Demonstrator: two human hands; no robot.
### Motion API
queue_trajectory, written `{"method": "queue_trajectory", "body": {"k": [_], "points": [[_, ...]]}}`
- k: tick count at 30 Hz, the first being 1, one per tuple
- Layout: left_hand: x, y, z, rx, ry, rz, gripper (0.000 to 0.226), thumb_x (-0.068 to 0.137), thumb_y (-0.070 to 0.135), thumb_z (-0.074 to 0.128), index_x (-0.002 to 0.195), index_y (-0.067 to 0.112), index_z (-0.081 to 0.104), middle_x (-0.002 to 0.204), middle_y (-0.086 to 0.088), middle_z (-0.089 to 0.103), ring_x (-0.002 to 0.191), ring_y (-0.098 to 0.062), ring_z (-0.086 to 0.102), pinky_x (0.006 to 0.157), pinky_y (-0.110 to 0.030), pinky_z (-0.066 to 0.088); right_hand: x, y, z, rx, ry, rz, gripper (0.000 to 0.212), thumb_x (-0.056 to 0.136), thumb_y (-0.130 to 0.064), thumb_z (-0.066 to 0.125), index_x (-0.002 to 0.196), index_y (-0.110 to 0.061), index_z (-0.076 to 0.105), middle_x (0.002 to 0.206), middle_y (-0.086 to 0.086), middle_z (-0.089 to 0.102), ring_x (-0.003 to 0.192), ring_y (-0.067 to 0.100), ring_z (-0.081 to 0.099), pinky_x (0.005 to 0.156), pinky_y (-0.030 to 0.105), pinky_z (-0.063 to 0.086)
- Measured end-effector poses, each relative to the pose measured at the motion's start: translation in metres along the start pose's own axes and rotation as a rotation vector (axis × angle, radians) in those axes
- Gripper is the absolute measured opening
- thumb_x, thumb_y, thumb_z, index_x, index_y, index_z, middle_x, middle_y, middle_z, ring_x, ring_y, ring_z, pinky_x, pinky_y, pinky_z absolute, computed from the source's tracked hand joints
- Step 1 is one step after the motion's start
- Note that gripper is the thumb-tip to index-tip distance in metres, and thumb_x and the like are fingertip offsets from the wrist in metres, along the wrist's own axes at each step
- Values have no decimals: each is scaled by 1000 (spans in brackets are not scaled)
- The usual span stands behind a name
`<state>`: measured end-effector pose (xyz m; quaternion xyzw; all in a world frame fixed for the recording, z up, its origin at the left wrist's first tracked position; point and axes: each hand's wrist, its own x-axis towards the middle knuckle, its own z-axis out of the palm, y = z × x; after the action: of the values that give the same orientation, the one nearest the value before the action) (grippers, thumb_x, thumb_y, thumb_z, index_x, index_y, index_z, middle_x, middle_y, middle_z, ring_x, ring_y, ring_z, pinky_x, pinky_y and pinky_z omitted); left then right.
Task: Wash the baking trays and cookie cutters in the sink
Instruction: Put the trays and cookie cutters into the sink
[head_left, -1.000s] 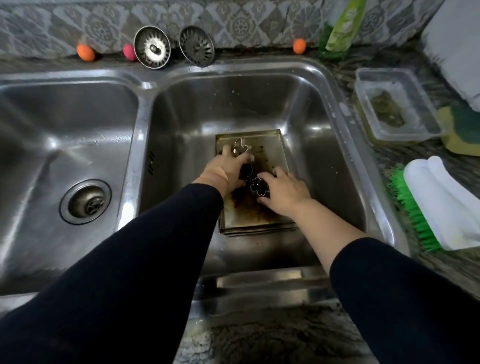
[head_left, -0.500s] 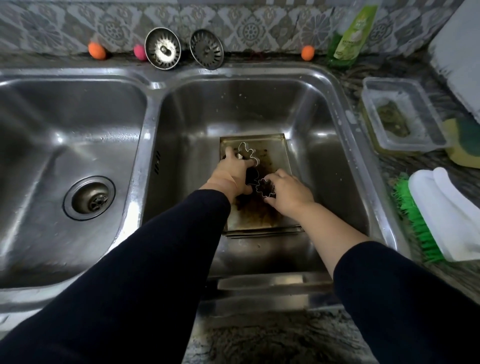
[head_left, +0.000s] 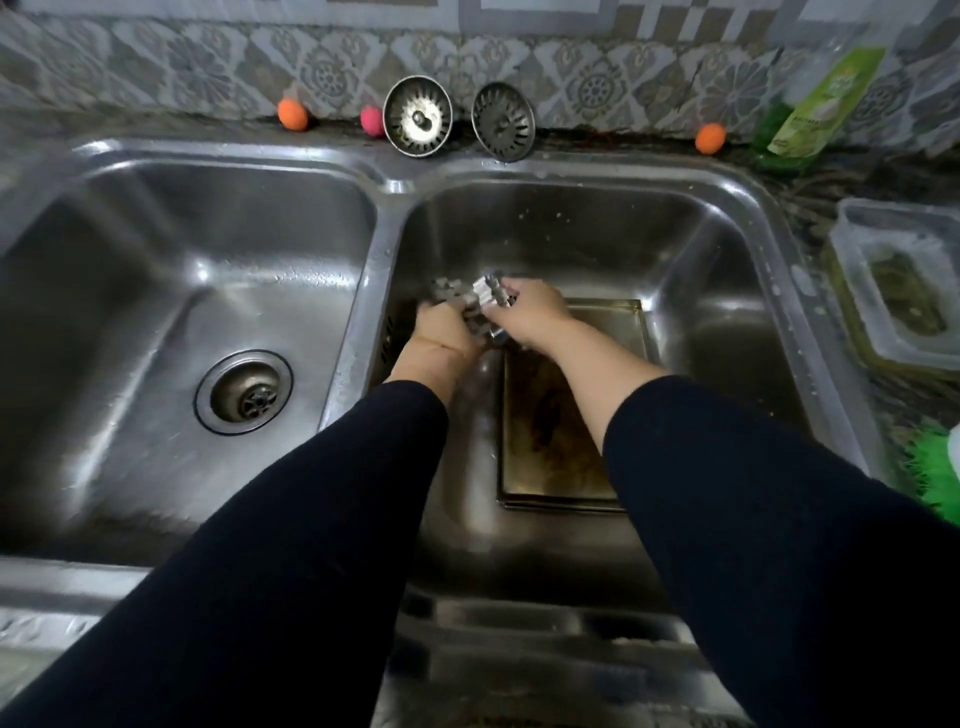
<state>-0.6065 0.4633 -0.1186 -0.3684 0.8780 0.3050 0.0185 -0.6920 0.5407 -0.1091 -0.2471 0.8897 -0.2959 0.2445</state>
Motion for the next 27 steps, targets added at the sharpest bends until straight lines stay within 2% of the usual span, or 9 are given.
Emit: {"method": "queue_trajectory", "body": {"k": [3,5,7,11,15,18,21,23,27], "points": [[5,0,0,-23,-6,-20,54,87,29,67,136,15,49,137,-11,49,126,-26,46,97,-25,35,13,-8,7,146,14,29,61,91,-30,60,146,-16,37,148,4,42,128,25,48,102,38,46],[7,-3,4,-11,-20,-32,51,88,29,66,135,14,52,137,-12,49,124,-25,48,100,-27,36,15,-5,10,168,29,25,55,92,-25,59,143,-18,41,146,2,44,128,23,48,101,39,47],[5,-1,7,-25,-15,-19,46,89,27,63,132,15,53,137,-12,47,122,-25,48,101,-27,35,10,-2,9,144,56,18,49,92,-21,59,139,-19,47,142,3,49,125,23,51,102,38,46],[-4,13,19,-28,-39,7,42,92,26,55,134,22,50,140,-12,42,126,-28,44,103,-34,36,-2,12,-4,59,79,5,41,93,-19,58,134,-18,53,139,2,52,126,20,49,101,25,36],[-19,28,33,40,-141,9,44,93,23,48,137,25,46,147,-11,31,127,-35,42,104,-43,38,-21,39,-23,-88,99,32,41,93,-22,57,134,-23,53,143,5,44,131,27,41,107,33,33],[-34,31,46,120,-203,-26,43,93,24,49,136,18,47,148,-12,27,126,-37,40,104,-44,38,-43,72,-38,-238,112,122,42,94,-27,55,135,-26,50,146,5,33,137,29,26,111,40,28],[-48,33,55,174,-203,-59,42,95,18,47,136,11,48,149,-13,24,128,-37,35,106,-43,35,-71,104,-45,-288,110,215,45,93,-29,54,138,-28,46,145,4,28,131,29,26,104,43,33],[-56,36,57,180,-189,-70,39,95,13,46,134,6,48,150,-14,23,128,-37,32,106,-42,35,-87,120,-42,-262,107,261,49,93,-27,54,141,-25,43,144,3,28,127,28,29,101,41,34],[-64,45,56,167,-168,-96,37,93,11,48,129,4,52,148,-13,25,127,-38,32,103,-43,36,-103,134,-30,-120,82,299,56,92,-19,60,144,-15,39,148,2,27,133,27,32,107,36,33]]}}
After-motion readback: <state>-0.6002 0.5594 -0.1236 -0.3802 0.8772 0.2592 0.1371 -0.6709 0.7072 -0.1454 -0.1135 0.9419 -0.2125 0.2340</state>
